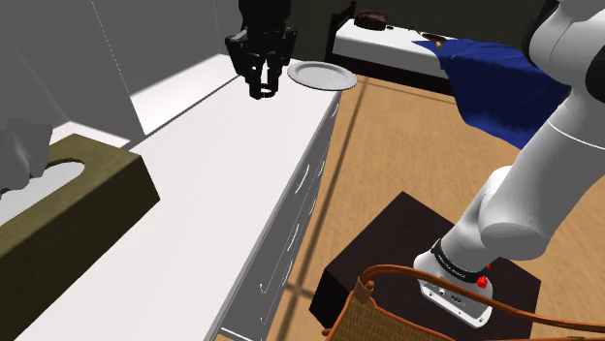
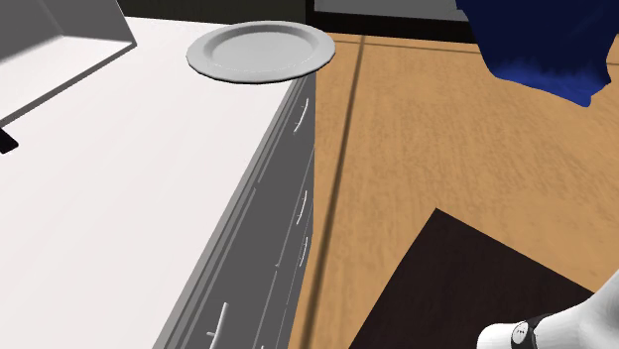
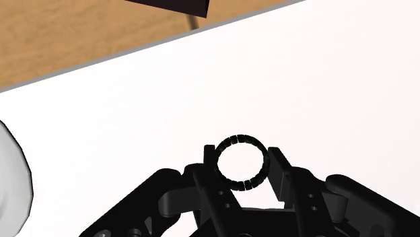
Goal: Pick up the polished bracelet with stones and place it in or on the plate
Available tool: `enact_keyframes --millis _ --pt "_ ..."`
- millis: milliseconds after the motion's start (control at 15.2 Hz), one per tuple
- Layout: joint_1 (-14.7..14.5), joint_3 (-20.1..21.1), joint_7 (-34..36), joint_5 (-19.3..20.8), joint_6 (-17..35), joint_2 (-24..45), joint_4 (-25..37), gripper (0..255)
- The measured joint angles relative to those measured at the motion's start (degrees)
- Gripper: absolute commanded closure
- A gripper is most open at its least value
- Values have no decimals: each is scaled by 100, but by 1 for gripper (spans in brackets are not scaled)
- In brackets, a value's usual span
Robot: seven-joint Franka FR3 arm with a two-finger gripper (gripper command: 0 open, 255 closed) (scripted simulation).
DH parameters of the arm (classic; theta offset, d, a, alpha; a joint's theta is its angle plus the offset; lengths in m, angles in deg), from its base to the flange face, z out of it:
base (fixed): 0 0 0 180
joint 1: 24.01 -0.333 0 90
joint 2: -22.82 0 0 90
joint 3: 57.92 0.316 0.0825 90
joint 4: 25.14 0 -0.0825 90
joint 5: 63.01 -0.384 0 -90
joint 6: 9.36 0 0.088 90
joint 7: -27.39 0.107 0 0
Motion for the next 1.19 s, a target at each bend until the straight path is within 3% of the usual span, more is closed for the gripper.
enact_keyframes --millis 198,792,1188 --pt "-5 -1 -11 58 -215 123 324 255" --pt "703 -667 -1337 -180 -121 -426 -269 255" --pt "1116 -1099 -2184 -136 -185 -321 -109 255"
